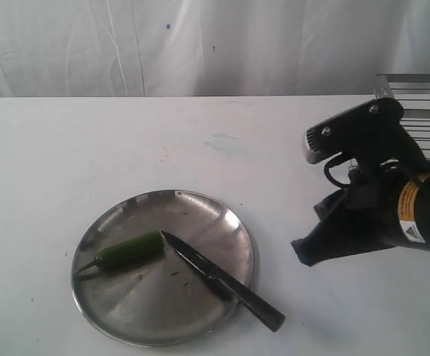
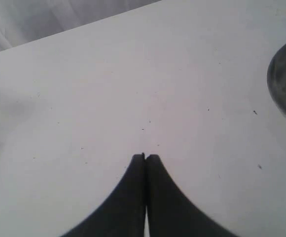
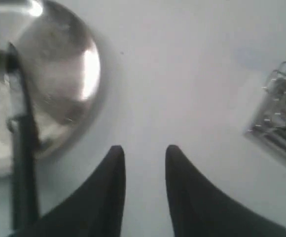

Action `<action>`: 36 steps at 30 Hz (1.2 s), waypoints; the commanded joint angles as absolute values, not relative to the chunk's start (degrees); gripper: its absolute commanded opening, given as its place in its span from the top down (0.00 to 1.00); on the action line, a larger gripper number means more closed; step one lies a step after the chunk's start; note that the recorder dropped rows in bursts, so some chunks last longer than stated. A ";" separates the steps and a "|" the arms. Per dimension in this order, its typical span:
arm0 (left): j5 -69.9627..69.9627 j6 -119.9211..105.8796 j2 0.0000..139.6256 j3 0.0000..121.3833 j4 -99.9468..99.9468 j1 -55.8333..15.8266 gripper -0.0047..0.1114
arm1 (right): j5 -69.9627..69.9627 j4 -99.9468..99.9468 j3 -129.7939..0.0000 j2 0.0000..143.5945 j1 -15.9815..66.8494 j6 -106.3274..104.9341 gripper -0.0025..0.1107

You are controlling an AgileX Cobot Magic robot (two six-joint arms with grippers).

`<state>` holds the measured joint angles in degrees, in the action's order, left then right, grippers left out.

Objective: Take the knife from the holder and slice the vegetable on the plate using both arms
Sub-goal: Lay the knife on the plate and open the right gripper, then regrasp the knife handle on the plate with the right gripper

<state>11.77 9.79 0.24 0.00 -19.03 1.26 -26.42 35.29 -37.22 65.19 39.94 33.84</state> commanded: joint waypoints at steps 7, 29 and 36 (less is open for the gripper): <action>11.56 9.83 0.00 0.00 -19.33 0.86 0.96 | -55.29 25.39 -44.63 71.95 39.38 1.61 0.97; 11.56 9.83 0.00 0.00 -19.33 0.86 0.96 | -67.58 -43.07 -64.49 99.07 10.87 -45.19 0.98; 11.56 9.83 0.00 0.00 -19.33 0.86 0.96 | -58.56 -43.43 -57.47 99.50 14.08 -49.53 0.49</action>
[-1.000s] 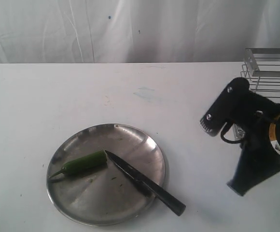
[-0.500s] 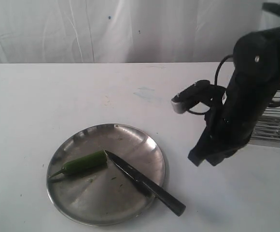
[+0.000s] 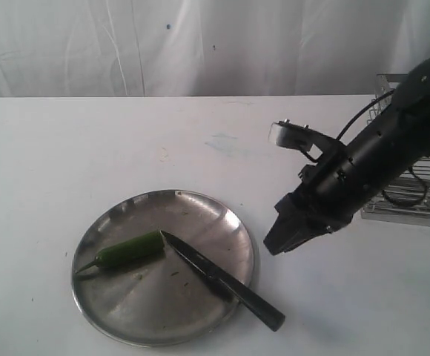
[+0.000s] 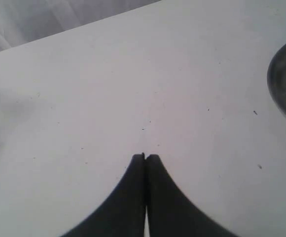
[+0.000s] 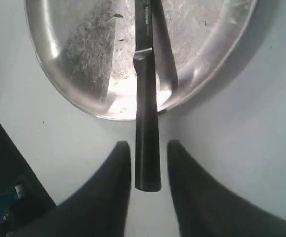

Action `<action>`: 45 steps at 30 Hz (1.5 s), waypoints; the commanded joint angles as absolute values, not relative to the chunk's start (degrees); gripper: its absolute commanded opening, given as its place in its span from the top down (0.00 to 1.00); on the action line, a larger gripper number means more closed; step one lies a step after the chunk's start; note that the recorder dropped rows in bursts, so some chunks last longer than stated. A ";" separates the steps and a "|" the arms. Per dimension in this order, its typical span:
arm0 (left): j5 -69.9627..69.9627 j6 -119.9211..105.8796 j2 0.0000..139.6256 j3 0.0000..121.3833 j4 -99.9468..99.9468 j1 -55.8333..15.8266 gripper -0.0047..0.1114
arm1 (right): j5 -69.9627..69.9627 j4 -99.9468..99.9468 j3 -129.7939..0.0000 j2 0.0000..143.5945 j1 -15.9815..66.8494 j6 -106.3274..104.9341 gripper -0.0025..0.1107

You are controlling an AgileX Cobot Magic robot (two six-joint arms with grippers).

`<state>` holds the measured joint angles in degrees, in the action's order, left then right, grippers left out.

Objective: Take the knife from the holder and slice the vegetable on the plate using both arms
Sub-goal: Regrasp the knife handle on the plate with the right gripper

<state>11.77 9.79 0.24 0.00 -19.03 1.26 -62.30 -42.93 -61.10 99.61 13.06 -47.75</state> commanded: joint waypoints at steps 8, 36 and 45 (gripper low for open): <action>11.56 9.83 0.00 0.00 -19.33 0.86 0.96 | -56.89 -49.84 -53.52 99.52 14.25 -51.26 0.41; 11.56 9.83 0.00 0.00 -19.33 0.86 0.96 | -64.76 -57.18 -53.82 112.97 14.25 -58.57 0.49; 11.56 9.83 0.00 0.00 -19.33 0.86 0.96 | -67.00 -59.31 -53.82 116.78 17.05 -61.00 0.49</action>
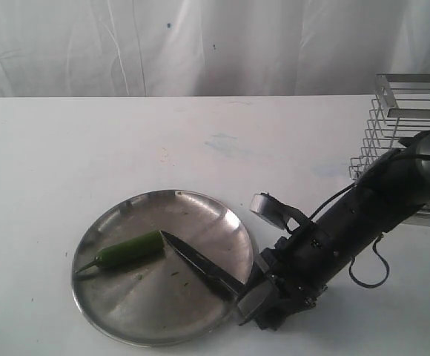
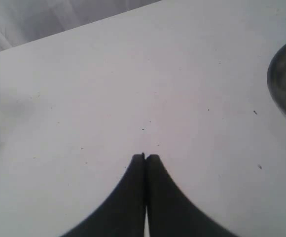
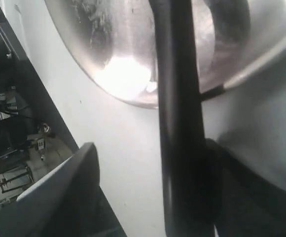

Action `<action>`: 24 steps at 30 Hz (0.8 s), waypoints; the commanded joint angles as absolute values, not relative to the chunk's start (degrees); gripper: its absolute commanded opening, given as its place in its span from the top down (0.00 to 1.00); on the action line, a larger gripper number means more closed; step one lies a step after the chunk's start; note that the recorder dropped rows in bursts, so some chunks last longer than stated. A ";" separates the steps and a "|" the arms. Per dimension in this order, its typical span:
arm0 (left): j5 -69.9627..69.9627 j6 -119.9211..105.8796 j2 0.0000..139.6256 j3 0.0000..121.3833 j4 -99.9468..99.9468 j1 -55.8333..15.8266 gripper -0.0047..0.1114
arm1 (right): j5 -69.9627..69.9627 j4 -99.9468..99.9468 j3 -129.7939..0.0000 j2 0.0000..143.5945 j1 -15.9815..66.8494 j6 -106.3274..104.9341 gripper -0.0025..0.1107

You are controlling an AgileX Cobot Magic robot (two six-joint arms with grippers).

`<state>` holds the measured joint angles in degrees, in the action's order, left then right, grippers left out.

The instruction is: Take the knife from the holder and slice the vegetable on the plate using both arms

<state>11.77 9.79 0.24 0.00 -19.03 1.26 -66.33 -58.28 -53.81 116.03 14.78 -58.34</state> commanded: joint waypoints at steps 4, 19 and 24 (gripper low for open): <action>11.56 9.83 0.00 0.00 -19.33 0.86 0.96 | -63.59 -59.76 -53.82 118.94 19.44 -63.00 0.49; 11.56 9.83 0.00 0.00 -19.33 0.86 0.96 | -58.44 -58.31 -54.24 116.71 19.44 -59.83 0.98; 11.56 9.83 0.00 0.00 -19.33 0.86 0.96 | -56.43 -56.27 -54.24 109.31 19.44 -56.07 0.98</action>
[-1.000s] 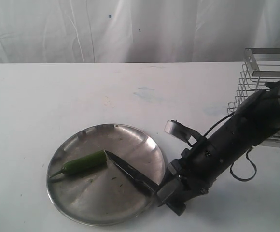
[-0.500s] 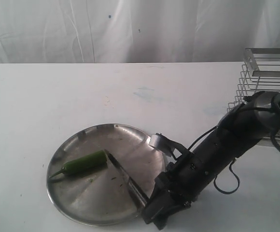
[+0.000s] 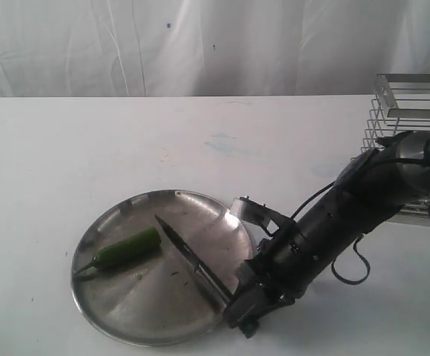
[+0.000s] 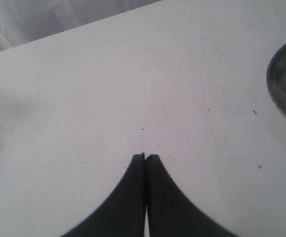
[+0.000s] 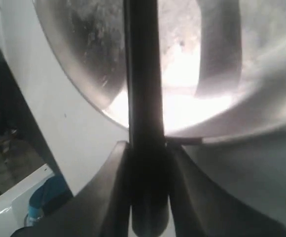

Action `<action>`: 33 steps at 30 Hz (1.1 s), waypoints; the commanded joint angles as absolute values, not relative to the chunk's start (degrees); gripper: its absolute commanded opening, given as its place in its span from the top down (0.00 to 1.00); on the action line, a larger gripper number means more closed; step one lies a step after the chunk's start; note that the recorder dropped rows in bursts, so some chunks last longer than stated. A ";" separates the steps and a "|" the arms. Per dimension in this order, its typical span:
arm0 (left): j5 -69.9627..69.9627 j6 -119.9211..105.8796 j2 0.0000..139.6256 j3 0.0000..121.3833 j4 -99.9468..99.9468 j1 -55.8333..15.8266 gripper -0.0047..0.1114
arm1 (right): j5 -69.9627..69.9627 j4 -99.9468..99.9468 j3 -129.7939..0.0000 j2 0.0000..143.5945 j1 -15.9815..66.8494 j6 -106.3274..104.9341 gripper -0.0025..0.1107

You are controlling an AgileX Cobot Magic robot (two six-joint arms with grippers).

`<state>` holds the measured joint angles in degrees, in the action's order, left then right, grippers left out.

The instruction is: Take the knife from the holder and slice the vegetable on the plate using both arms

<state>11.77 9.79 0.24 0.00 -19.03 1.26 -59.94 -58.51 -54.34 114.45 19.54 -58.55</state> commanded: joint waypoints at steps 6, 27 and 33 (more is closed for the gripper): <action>11.56 9.83 0.00 0.00 -19.33 0.86 0.96 | -53.43 -50.68 -54.24 102.05 19.44 -48.54 0.98; 2.40 16.57 0.00 0.00 -10.44 0.85 0.96 | -49.54 -31.34 -51.02 78.59 27.48 -32.70 0.98; -14.24 27.71 0.00 0.00 -1.77 0.85 0.96 | -49.26 -31.34 -50.72 78.59 29.24 -32.70 0.98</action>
<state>-6.83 24.89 0.24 0.07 -3.97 1.26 -49.85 -31.52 -50.81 79.30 28.80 -32.95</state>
